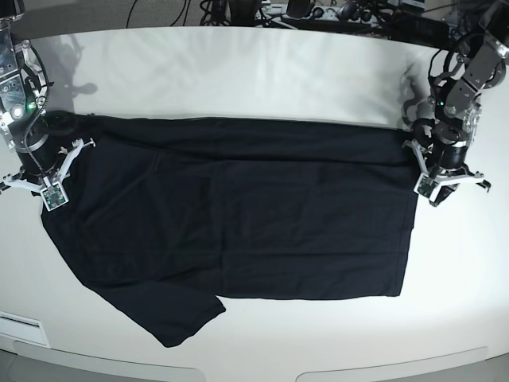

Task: Fold the T-shirt properly
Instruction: 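Release and regrasp the shirt edge with both grippers, then drag the shirt edge away from the hem with both grippers, then move both grippers to the shirt's hem corners and grasp them, then lift the hem with both grippers and fold it over toward the collar, then release the hem and regrasp the folded edge with both grippers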

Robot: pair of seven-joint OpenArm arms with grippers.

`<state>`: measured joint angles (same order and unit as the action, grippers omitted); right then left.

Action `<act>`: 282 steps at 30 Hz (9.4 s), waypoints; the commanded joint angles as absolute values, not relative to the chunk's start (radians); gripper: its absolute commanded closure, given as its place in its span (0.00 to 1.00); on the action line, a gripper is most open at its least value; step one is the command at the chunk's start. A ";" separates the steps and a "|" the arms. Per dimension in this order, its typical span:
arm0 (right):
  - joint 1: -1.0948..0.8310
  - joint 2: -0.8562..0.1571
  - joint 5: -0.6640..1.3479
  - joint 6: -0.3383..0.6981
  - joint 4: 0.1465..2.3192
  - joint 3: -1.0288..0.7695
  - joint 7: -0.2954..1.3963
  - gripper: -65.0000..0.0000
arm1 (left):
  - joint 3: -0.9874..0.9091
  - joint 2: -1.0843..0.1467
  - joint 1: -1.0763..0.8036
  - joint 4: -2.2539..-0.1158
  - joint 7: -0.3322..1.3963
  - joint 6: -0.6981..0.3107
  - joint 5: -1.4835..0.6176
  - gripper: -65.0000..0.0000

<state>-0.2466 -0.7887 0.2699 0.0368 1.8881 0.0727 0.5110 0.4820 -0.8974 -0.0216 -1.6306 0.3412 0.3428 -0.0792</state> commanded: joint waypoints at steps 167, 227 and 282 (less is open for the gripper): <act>0.616 -0.476 0.971 0.685 0.476 -0.216 0.858 0.51 | 0.130 -0.562 0.563 -0.631 0.998 -0.426 -1.051 1.00; 0.075 -0.884 1.177 0.698 1.637 0.024 1.009 1.00 | 0.131 -0.738 0.583 -1.003 1.393 -0.698 -1.484 1.00; 0.072 -0.981 1.484 0.698 1.655 0.023 1.396 1.00 | 0.131 -1.098 0.143 -1.716 1.393 -0.698 -1.484 1.00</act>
<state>0.0525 -0.9520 1.4677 0.6968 1.6447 0.0368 1.4036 0.1444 -1.0687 0.1261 -1.7058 1.3880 -0.6903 -1.4689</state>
